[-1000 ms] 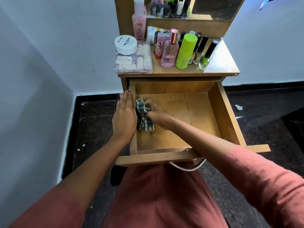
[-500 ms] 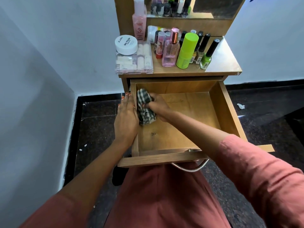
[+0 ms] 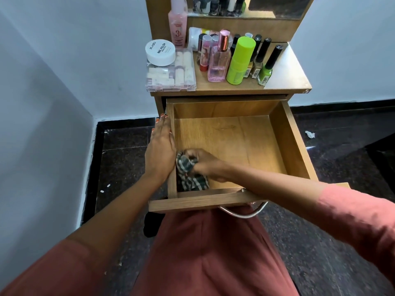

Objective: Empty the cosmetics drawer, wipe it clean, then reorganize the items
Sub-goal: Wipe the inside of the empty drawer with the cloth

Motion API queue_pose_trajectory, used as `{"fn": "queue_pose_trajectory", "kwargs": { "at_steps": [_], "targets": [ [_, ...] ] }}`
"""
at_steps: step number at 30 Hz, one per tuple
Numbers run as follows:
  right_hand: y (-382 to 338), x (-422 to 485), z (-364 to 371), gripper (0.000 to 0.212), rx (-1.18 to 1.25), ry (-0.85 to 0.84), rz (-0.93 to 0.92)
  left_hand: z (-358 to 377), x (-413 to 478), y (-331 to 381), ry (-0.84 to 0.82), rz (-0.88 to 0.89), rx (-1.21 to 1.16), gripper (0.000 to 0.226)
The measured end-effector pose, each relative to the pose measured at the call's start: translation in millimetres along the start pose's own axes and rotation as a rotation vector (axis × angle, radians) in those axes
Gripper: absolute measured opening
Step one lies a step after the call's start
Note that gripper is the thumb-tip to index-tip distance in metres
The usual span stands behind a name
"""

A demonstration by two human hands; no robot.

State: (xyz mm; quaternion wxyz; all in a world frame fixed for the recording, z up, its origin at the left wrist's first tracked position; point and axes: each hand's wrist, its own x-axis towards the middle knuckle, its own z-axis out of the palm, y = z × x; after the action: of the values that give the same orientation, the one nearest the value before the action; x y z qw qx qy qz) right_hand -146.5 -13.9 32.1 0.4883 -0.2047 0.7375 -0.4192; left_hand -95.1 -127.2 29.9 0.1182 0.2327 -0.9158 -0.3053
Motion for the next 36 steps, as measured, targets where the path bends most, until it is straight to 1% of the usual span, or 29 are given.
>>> {"fn": "queue_pose_trajectory", "kwargs": {
  "at_steps": [3, 6, 9, 11, 15, 19, 21, 22, 24, 25, 28, 32, 36],
  "targets": [
    [4, -10, 2, 0.037, -0.180, -0.078, -0.114, 1, 0, 1, -0.008, 0.013, 0.013, 0.045],
    [3, -12, 3, 0.033, -0.411, -0.141, -0.239, 1, 0, 0, -0.012, 0.017, 0.046, 0.045],
    [1, -13, -3, 0.040, -0.560, -0.177, -0.283, 1, 1, 2, -0.020, 0.017, 0.088, 0.046],
    [-1, -16, -9, 0.041, -0.605, -0.207, -0.252, 2, 0, 5, -0.033, 0.026, 0.125, 0.046],
    [-3, -23, -23, 0.041, -0.676, -0.272, -0.123, -1, 0, 8, -0.042, 0.034, 0.176, 0.045],
    [-4, -38, -45, 0.030, -0.775, -0.304, 0.052, -1, -1, 6, -0.023, 0.023, 0.171, 0.045],
    [-4, -44, -51, 0.026, -0.823, -0.301, 0.074, 1, -1, 5, -0.013, 0.021, 0.165, 0.045],
    [-4, -46, -50, 0.029, -0.854, -0.297, 0.061, 2, -1, 5, -0.008, 0.023, 0.165, 0.045],
    [-6, -44, -41, 0.038, -0.848, -0.283, 0.020, 4, -2, 5, 0.004, 0.027, 0.159, 0.045],
    [-6, -39, -33, 0.038, -0.804, -0.293, -0.010, 4, -2, 5, 0.010, 0.027, 0.155, 0.045],
    [-7, -25, -12, 0.026, -0.696, -0.305, -0.077, 4, -2, 7, 0.024, 0.029, 0.162, 0.045],
    [3, -29, -17, 0.030, -0.647, -0.286, -0.118, 3, -2, 6, 0.021, 0.039, 0.179, 0.044],
    [15, -55, -55, 0.035, -0.664, -0.277, 0.009, -1, -4, 6, 0.016, 0.041, 0.170, 0.044]
  ]
}}
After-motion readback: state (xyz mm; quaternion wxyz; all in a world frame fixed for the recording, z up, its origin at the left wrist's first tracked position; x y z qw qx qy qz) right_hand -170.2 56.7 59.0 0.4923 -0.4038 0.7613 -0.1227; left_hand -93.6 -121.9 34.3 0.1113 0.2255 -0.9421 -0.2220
